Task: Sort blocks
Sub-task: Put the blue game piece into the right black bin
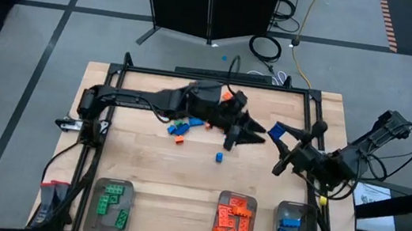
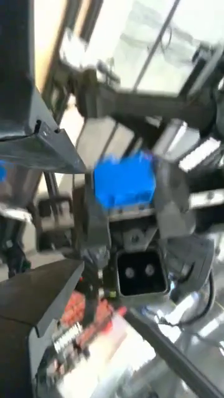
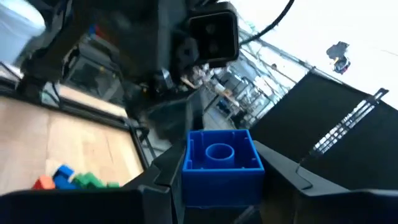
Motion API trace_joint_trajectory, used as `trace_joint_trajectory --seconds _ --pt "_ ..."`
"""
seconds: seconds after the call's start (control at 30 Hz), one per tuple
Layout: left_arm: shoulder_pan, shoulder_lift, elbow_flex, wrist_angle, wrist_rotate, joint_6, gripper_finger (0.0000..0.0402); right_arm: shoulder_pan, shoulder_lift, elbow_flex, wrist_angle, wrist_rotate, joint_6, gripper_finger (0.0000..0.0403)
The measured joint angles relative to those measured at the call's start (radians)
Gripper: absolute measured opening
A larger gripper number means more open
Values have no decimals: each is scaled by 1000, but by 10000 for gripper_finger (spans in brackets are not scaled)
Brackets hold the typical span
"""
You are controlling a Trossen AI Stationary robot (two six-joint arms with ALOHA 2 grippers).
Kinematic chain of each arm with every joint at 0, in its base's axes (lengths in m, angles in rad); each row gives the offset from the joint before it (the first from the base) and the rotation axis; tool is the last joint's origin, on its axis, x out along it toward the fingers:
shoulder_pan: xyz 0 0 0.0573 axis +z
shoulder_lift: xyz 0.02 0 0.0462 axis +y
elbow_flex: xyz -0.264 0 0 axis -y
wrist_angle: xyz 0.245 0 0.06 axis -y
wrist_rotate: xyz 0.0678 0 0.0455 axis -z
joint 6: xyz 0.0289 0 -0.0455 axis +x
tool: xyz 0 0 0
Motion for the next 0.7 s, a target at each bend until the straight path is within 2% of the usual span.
trace_joint_trajectory --seconds 0.13,0.23,0.37,0.5,0.57,0.7 --pt "33 -65 2 -188 -45 91 240 95 3 -1 -18 237 4 129" --pt "43 -106 2 -334 -119 156 240 194 -8 -1 -30 251 128 129" --pt "47 -121 2 -457 -199 191 240 305 -11 -1 -132 250 478 129" --pt "46 -118 3 -495 -234 213 240 376 -6 -2 -425 235 1004 129" --pt "45 -110 0 -512 -236 215 240 401 -8 -2 -630 125 1338 129" --pt "46 -101 -13 -521 -234 214 240 427 15 -2 -1048 -334 2087 129"
